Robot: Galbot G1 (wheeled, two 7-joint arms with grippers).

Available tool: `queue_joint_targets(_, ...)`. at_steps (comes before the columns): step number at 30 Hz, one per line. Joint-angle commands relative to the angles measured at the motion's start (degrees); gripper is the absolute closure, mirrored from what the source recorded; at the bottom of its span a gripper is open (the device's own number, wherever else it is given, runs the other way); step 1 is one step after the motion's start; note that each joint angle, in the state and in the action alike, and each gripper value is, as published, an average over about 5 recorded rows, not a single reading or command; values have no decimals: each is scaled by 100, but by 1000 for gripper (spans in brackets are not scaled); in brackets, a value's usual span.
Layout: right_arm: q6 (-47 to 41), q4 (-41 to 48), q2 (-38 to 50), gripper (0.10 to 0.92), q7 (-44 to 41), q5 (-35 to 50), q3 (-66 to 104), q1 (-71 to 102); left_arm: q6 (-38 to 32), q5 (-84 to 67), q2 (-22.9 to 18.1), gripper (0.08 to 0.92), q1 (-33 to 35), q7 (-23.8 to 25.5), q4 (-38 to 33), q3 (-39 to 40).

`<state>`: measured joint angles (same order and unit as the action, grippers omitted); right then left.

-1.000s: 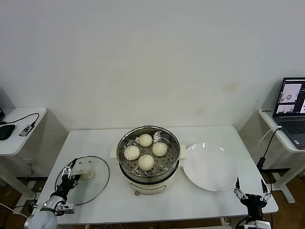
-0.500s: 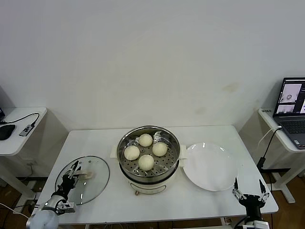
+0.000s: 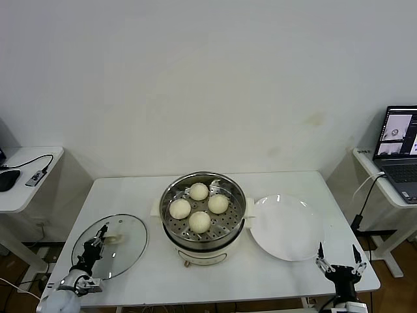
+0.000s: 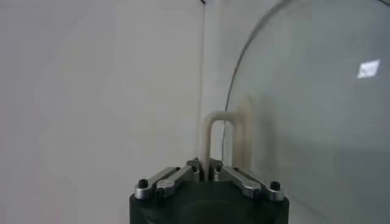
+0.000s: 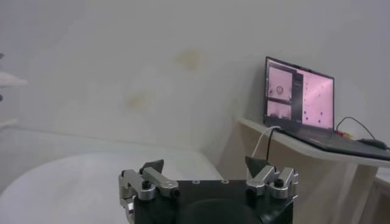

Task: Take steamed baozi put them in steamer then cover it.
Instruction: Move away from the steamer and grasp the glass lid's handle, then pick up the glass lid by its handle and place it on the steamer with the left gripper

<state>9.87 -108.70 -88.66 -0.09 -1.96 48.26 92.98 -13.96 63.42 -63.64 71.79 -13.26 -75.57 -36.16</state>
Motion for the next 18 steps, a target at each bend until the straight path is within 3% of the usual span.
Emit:
queue_joint_targets(1,-38,-110,-2,203,-22,33,-73,19,376,-187,84,856,583,-93,-1152,-191)
queue_joint_targets(10,-29,-188,29,203,-45,-8,-161,73,1419,-470,546,856,1245,490,-2805,-657)
queue_joint_targets(18,-28,-266,49,203,-85,-45,-229,151,2278,-844,1171,856,1187,1228,-3656,-743)
